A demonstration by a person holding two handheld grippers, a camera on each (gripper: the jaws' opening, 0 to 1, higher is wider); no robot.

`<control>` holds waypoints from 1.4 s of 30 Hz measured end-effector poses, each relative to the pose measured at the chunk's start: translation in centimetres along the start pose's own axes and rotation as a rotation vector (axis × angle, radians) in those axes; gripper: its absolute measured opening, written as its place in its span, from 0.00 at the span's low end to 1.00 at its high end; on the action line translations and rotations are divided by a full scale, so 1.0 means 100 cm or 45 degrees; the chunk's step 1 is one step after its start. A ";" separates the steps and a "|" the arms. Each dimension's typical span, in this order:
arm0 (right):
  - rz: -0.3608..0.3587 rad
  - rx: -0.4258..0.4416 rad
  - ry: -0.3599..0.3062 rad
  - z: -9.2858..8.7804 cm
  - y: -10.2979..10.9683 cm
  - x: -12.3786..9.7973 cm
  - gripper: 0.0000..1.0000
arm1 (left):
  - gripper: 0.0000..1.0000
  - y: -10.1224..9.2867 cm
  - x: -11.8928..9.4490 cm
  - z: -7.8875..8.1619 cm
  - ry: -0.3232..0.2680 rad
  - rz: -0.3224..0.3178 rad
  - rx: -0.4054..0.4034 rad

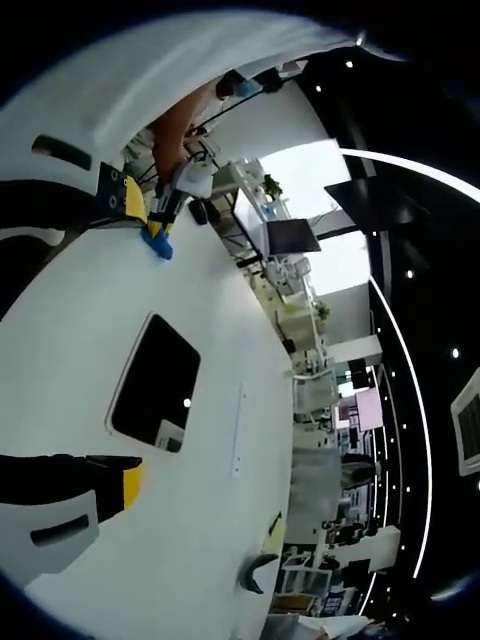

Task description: Wipe the mirror surface with the cleaning cloth until all visible marks leave the cleaned area.

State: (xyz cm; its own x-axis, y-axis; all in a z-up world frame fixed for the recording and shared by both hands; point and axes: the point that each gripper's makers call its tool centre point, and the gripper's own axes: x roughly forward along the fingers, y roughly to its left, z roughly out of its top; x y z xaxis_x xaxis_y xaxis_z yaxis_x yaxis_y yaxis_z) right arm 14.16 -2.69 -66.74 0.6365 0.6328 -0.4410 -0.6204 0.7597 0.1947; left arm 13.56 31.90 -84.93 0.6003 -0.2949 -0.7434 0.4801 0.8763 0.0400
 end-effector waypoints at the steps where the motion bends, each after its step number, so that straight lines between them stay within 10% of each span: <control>1: -0.001 0.000 -0.002 0.000 0.000 0.000 0.93 | 0.09 0.000 0.000 0.000 -0.002 0.000 0.000; 33: 0.040 0.017 0.007 -0.004 0.005 0.001 0.96 | 0.07 0.001 0.000 0.004 -0.018 0.021 -0.034; 42: 0.040 0.018 0.000 -0.001 0.004 0.004 0.97 | 0.07 0.000 0.002 0.030 -0.062 0.012 -0.022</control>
State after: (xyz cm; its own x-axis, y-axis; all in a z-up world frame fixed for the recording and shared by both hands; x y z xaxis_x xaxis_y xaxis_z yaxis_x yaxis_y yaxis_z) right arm 14.14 -2.16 -66.90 0.6169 0.6562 -0.4346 -0.6333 0.7417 0.2210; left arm 15.56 30.72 -83.07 0.6354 -0.3045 -0.7096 0.4632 0.8856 0.0348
